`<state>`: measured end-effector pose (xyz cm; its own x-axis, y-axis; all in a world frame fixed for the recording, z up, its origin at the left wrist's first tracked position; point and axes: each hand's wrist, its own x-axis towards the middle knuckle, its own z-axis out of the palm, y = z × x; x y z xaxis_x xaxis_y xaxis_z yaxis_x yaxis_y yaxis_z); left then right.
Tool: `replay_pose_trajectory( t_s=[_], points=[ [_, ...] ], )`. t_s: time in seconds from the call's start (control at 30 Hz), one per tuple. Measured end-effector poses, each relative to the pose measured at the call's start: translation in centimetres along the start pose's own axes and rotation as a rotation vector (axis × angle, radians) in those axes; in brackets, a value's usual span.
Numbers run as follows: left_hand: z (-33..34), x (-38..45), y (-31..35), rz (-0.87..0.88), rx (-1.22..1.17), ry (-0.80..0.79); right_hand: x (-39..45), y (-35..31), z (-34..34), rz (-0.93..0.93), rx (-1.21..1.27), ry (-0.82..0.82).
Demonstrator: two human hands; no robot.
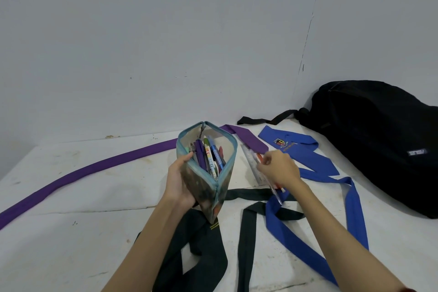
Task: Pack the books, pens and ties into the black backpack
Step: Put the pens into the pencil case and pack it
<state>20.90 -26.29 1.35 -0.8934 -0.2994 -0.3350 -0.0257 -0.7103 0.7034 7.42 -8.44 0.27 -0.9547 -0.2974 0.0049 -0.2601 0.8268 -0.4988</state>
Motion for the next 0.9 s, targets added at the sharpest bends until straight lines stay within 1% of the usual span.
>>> replay_pose_trajectory(
  t_s=[0.17,0.2,0.23,0.27,0.3,0.33,0.43,0.47,0.53,0.67,0.83,0.9],
  points=[
    [0.5,0.1,-0.1,0.007,0.032,-0.014,-1.0,-4.8,-5.0,-0.151,0.77,0.394],
    [0.6,0.1,-0.2,0.008,0.041,-0.024,-1.4,-5.9,-5.9,-0.169,0.873,0.448],
    [0.8,0.1,-0.3,0.009,0.051,-0.034,-1.8,-6.9,-6.7,-0.186,0.946,0.468],
    [0.9,0.0,-0.4,0.009,0.062,-0.044,-2.3,-7.7,-7.2,-0.2,0.982,0.449],
    [1.1,0.0,-0.6,0.01,0.071,-0.054,-2.7,-8.3,-7.3,-0.211,0.97,0.394],
    [1.2,-0.1,-0.7,0.013,0.077,-0.065,-2.9,-8.8,-7.0,-0.215,0.904,0.313],
    [1.8,-0.3,-1.0,0.028,0.078,-0.115,-3.4,-9.4,-5.1,-0.243,0.503,0.062],
    [2.0,-0.3,-1.0,0.031,0.077,-0.127,-3.4,-9.4,-4.5,-0.258,0.373,0.02],
    [2.3,-0.5,-1.1,0.034,0.086,-0.14,-3.4,-9.2,-3.9,-0.277,0.227,0.015],
    [2.6,-0.7,-1.2,0.045,0.097,-0.149,-3.1,-9.0,-3.8,-0.257,0.264,0.013],
    [3.3,-1.1,-1.9,0.043,0.105,-0.181,-2.3,-8.9,-2.7,-0.258,0.276,0.18],
    [3.5,-1.2,-2.2,0.031,0.099,-0.189,-2.4,-8.8,-2.5,-0.278,0.235,0.191]
  ],
)
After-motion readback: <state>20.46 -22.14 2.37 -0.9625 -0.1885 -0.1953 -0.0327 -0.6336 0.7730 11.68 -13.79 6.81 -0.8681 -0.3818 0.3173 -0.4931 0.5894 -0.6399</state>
